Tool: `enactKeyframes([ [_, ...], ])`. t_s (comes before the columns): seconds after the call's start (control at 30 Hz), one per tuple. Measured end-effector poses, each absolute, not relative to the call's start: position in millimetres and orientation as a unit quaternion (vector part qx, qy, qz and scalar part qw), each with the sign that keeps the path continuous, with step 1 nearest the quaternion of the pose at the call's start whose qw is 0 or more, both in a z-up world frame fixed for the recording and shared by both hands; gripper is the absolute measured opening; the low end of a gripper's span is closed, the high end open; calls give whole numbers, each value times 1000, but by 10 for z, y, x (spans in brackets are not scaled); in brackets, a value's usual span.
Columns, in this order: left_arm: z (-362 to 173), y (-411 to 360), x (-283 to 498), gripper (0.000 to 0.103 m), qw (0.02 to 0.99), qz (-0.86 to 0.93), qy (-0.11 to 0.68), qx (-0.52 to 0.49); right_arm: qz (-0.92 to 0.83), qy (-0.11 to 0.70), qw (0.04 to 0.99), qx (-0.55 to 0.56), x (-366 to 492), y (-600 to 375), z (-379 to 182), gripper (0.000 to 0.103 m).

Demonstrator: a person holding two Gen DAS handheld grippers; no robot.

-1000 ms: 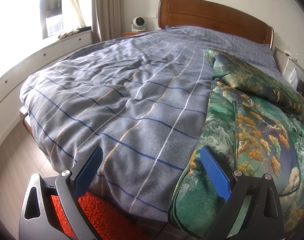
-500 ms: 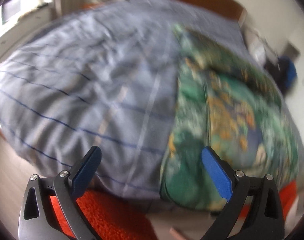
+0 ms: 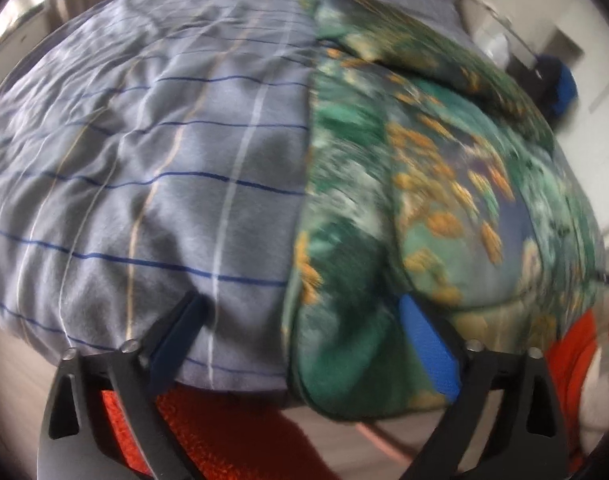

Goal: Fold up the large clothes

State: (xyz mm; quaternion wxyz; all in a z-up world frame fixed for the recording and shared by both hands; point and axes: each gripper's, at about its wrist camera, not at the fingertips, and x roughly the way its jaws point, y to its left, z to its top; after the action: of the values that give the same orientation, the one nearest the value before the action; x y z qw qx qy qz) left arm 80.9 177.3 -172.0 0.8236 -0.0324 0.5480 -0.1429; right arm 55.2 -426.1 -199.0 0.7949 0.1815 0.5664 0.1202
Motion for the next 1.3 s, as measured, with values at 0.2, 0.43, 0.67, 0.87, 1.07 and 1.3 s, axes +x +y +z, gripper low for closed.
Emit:
enactKeyframes([
  [0.2,-1705,1595,703,34,795,-168,583,4,153,580,786,150,496,-4056,-1775,18],
  [0.43,-1426,1700,730,9,793,-192,574,-67,180,547,788,218,425,-4146,-1415,15],
  [0.67,-996,1884,872,8,799,-223,534,-164,219,506,781,295,584,-4226,-1102,14],
  [0.87,-491,1852,1302,7,809,-250,490,-209,245,472,782,324,909,-4211,-789,13],
  [1.07,-102,1617,2105,7,823,-250,463,-214,247,430,788,366,1461,-4354,-529,13],
  [1.3,-134,1454,3489,6,821,-200,471,-253,196,398,796,412,2583,-4729,-497,13],
])
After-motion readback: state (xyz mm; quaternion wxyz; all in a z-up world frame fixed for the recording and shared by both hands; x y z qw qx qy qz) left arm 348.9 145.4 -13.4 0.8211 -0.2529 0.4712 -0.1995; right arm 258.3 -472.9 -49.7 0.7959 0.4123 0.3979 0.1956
